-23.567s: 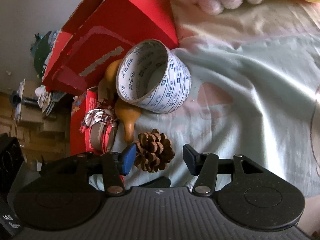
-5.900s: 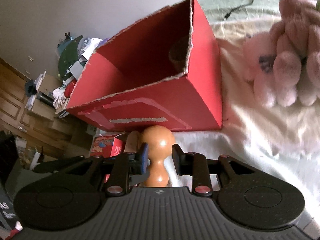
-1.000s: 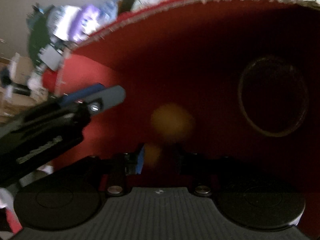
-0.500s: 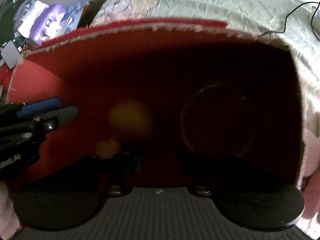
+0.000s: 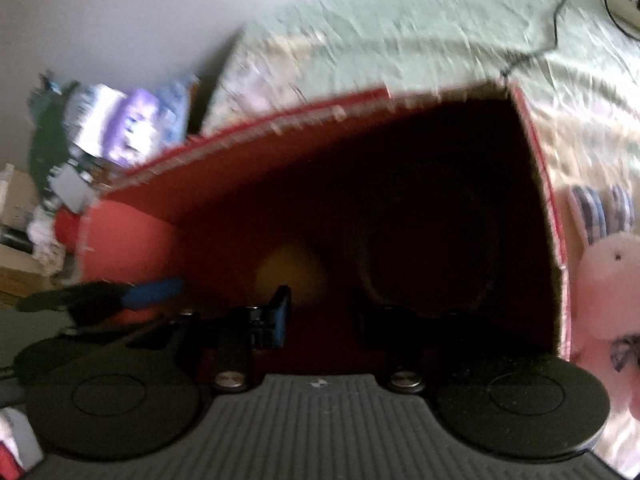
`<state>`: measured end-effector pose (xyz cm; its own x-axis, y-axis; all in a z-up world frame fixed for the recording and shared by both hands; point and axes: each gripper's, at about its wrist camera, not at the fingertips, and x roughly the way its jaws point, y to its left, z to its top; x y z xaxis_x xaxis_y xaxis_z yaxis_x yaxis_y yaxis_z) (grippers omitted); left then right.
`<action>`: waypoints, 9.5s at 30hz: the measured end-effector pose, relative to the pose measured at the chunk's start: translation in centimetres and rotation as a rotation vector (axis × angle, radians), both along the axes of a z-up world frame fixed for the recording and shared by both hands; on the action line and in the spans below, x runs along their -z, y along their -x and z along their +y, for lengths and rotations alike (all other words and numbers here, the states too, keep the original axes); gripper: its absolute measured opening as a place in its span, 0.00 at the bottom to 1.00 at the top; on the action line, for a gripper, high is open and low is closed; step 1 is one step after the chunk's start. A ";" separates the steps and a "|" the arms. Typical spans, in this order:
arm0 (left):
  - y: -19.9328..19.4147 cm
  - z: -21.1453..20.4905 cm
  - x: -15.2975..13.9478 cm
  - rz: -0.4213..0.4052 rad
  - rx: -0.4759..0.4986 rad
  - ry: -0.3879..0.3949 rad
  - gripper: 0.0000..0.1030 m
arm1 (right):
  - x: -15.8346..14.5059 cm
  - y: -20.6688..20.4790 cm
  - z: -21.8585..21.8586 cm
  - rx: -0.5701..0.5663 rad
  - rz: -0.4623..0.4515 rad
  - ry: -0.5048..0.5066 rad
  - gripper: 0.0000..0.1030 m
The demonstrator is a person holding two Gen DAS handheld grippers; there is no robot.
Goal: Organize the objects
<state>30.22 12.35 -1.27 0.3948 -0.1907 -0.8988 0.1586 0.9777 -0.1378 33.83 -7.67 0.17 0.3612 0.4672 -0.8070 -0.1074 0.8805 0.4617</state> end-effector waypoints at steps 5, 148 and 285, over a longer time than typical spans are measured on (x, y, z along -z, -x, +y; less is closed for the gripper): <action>-0.4 -1.4 1.5 0.091 -0.014 -0.069 0.42 | -0.8 0.7 -1.6 0.017 -0.133 -0.004 0.19; 0.0 -2.7 0.2 -0.054 -0.014 -0.311 0.48 | -0.6 1.7 0.8 0.017 -0.268 0.231 0.18; 22.0 2.5 1.5 0.043 -0.230 0.043 0.63 | 2.9 17.1 6.6 -0.390 -0.156 -0.083 0.28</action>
<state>8.25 14.90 -2.80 0.3935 -0.1385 -0.9088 -0.0745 0.9805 -0.1817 16.69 -1.09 -2.77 0.2595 0.6540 -0.7106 -0.4988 0.7208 0.4813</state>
